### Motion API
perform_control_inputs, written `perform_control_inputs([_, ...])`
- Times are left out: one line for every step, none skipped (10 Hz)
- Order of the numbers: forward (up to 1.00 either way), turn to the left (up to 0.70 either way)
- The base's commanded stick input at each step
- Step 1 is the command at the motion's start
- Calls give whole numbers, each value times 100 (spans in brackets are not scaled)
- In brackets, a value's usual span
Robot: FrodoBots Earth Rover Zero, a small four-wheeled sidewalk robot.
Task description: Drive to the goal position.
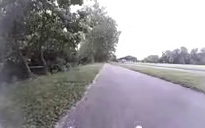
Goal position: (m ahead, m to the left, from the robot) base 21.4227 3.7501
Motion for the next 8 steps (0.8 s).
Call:
perform_control_inputs([70,-1])
perform_control_inputs([70,-1])
perform_control_inputs([70,0])
perform_control_inputs([70,-1])
perform_control_inputs([70,-1])
perform_control_inputs([70,-1])
perform_control_inputs([70,-1])
perform_control_inputs([70,-1])
